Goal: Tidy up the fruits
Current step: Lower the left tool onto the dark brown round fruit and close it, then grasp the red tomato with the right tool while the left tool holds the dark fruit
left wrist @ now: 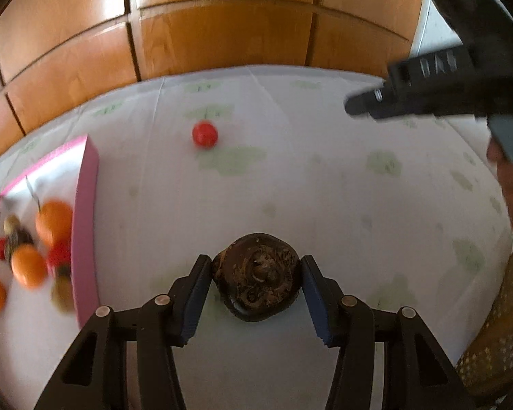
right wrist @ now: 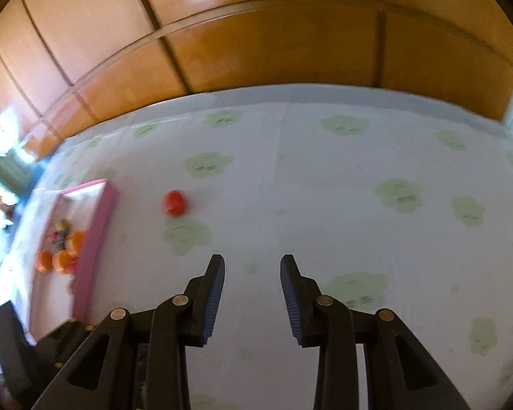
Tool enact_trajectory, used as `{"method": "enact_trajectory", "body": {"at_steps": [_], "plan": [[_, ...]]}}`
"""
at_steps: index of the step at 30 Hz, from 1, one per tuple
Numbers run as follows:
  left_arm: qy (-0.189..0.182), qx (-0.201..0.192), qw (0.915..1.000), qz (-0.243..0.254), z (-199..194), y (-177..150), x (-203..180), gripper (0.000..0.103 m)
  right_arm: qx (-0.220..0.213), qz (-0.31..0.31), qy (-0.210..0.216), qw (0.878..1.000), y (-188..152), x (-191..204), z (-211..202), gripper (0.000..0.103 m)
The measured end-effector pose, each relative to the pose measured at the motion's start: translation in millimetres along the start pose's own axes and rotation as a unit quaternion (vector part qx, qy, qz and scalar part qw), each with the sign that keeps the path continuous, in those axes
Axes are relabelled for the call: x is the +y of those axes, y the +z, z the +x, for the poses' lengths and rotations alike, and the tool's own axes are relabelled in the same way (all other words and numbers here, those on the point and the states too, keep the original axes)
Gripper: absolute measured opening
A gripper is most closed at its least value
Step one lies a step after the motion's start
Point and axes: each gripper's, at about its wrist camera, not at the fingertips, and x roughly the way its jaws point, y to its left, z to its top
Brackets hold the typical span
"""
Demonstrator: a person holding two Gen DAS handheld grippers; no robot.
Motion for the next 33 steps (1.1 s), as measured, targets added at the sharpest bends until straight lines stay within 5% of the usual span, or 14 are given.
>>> {"method": "enact_trajectory", "body": {"at_steps": [10, 21, 24, 33], "plan": [[-0.011, -0.026, 0.9996, 0.005, -3.0, -12.1, 3.4, 0.053, 0.025, -0.056, 0.059, 0.996, 27.6, 57.2, 37.7, 0.034], [-0.022, -0.038, 0.9990, 0.000, -4.1, -18.5, 7.1, 0.054, 0.066, -0.104, 0.015, 0.992, 58.8, 91.3, 102.6, 0.034], [-0.023, -0.040, 0.9989, 0.000, -4.5, -19.5, 7.7, 0.054, 0.080, -0.116, -0.003, 0.990, 57.5, 92.5, 114.3, 0.026], [-0.025, -0.042, 0.9988, 0.001, -6.7, -20.8, 9.3, 0.054, 0.076, -0.152, -0.027, 0.985, 36.8, 84.0, 83.4, 0.025]]}}
